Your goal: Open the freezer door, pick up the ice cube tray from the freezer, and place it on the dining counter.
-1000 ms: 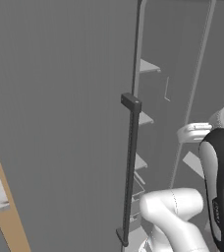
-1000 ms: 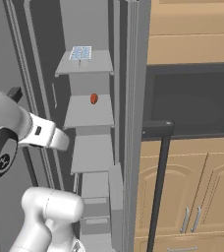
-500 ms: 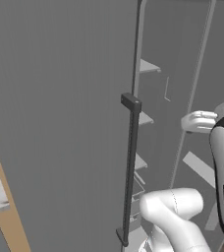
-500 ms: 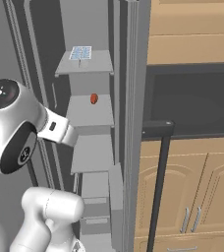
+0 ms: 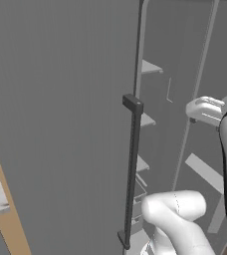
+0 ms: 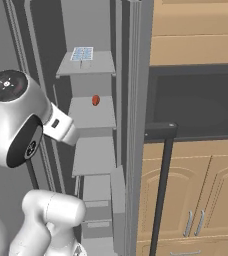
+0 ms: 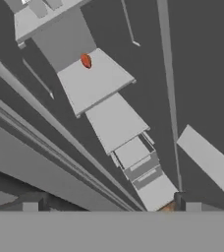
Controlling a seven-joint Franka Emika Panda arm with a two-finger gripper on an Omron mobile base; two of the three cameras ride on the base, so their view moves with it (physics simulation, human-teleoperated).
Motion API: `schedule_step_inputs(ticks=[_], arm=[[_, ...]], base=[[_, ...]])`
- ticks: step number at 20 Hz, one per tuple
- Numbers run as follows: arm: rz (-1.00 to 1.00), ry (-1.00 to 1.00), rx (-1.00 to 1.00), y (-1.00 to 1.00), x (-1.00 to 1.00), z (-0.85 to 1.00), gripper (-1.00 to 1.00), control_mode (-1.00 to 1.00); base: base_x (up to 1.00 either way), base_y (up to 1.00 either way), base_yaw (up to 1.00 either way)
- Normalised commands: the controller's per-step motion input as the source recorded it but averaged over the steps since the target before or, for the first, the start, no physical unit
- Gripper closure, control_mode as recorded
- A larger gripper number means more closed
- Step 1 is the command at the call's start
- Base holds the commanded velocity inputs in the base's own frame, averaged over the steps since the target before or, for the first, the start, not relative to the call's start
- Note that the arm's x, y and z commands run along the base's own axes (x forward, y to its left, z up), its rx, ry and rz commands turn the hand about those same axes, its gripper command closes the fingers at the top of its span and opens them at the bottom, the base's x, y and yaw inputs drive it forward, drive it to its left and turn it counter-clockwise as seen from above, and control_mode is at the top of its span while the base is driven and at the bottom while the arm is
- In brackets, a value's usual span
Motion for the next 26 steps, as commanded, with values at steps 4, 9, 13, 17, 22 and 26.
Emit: schedule_step_inputs(ticks=[4, 9, 13, 17, 22, 26], arm=[[-0.17, -0.02, 0.12, 0.03, 0.09, 0.18, -1.0, -1.0], [-0.18, -0.03, 0.11, 0.03, 0.12, 0.22, -1.0, -1.0], [-0.15, -0.05, 0.1, 0.0, 0.13, 0.18, -1.0, -1.0], [-0.12, -0.05, 0.14, 0.0, 0.14, 0.23, -1.0, -1.0], [-0.08, -0.04, 0.16, 0.0, 0.13, 0.24, -1.0, -1.0], [-0.02, 0.0, 0.13, 0.0, 0.22, 0.31, -1.0, -1.0]], base=[[0.0, 0.0, 0.0], [0.0, 0.0, 0.0], [0.0, 0.0, 0.0], [0.0, 0.0, 0.0], [0.0, 0.0, 0.0], [0.0, 0.0, 0.0]])
